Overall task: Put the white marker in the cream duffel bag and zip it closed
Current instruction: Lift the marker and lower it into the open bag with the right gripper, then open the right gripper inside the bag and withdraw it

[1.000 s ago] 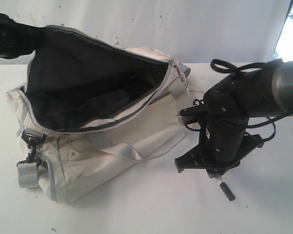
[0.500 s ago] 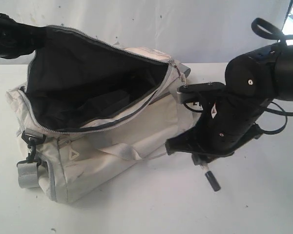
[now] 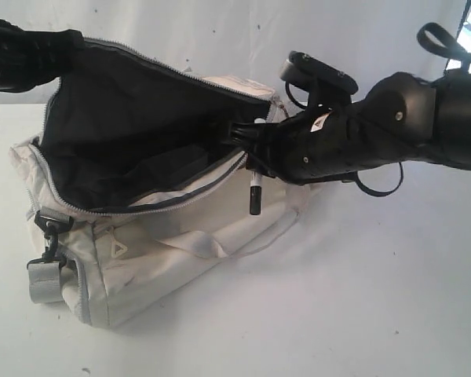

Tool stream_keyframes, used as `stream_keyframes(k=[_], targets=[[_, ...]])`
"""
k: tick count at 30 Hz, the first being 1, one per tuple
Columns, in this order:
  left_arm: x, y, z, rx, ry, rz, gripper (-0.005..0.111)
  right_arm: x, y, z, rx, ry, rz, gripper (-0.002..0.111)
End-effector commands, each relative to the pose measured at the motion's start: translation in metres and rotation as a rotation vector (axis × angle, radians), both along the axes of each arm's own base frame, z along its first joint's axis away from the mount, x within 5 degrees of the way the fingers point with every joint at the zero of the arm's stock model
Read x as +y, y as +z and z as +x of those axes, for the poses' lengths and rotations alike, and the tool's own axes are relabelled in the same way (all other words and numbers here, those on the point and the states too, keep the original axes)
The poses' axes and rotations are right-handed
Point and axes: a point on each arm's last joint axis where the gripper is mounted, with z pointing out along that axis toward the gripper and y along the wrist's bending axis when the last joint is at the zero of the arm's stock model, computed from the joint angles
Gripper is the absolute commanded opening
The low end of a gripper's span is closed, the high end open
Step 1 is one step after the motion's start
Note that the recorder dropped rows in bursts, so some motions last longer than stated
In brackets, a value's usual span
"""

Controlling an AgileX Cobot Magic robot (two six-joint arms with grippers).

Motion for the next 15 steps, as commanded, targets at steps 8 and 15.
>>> stream_keyframes(k=[8, 15], targets=[[0.004, 0.004, 0.002, -0.014, 0.030, -0.013, 0.000, 0.042, -0.009, 0.022, -0.123, -0.013, 0.075, 0.000], [0.004, 0.004, 0.002, -0.014, 0.030, -0.013, 0.000, 0.070, -0.023, 0.051, -0.006, -0.123, 0.208, 0.000]])
